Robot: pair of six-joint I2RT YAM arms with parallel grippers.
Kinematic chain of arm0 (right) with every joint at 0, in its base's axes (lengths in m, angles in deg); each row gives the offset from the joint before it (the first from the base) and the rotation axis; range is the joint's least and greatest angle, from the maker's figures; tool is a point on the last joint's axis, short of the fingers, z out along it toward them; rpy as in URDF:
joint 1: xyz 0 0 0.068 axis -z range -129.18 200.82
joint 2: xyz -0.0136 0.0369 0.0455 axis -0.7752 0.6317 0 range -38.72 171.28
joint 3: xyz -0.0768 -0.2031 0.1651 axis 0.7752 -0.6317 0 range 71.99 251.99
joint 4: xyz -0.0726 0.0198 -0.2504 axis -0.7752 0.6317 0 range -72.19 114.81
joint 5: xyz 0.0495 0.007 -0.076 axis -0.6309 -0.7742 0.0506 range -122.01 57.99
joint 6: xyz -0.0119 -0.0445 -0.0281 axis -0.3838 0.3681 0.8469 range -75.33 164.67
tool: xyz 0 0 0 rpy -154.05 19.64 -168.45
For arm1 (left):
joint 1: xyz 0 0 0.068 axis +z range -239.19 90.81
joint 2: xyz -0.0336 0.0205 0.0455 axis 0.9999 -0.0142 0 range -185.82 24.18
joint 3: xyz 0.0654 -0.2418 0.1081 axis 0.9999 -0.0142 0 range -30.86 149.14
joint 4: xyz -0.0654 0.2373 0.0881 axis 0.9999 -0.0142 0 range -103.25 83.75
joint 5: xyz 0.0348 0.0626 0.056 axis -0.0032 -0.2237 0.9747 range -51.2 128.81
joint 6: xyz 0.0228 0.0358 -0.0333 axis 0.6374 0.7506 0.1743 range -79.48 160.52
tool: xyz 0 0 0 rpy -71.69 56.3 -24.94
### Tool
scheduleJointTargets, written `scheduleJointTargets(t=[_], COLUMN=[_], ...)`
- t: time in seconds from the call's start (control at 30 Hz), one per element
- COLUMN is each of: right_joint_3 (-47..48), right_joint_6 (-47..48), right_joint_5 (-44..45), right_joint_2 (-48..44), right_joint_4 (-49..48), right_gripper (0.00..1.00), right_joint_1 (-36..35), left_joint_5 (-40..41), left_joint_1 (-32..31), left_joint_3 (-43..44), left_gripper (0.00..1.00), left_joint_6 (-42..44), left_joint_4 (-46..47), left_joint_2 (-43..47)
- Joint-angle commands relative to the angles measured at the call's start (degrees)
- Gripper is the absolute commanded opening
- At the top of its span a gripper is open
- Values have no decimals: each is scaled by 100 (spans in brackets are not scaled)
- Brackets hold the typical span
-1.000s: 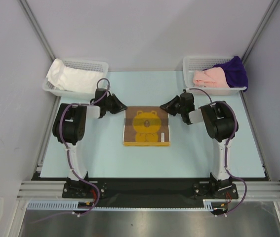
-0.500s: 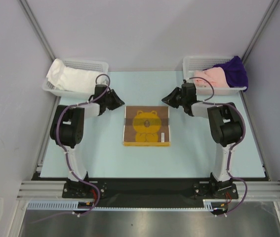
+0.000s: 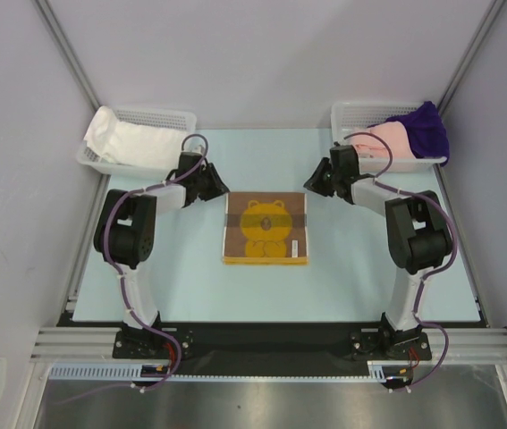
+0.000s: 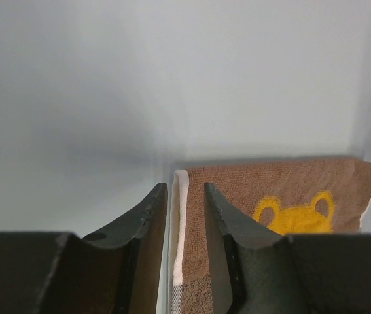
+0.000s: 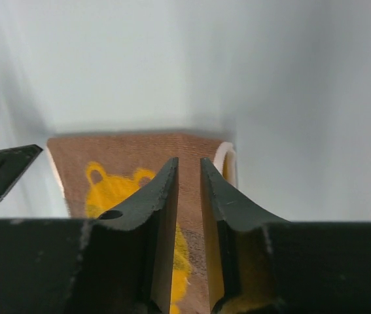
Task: Fold and stack the towels
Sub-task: Fold the towel
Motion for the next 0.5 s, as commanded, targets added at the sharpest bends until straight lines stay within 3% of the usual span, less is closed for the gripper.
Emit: scheduleJointTargets(t=[0.0,0.47], right_joint_3=[234,516], right_joint_6=[368,675], right_joint_5=[207,207], right_joint_2=[164,657], right_joint_4=[274,186], right_gripper=[26,33], right_joint_1=[-18,-36], left_joint_5=[92,48], left_joint_1=[-34,-87], left_joint_3=[265,538], left_gripper=[35,35], left_joint_6=[170,267], left_joint_4=[-28,-238], left_joint_2=[-79,-377])
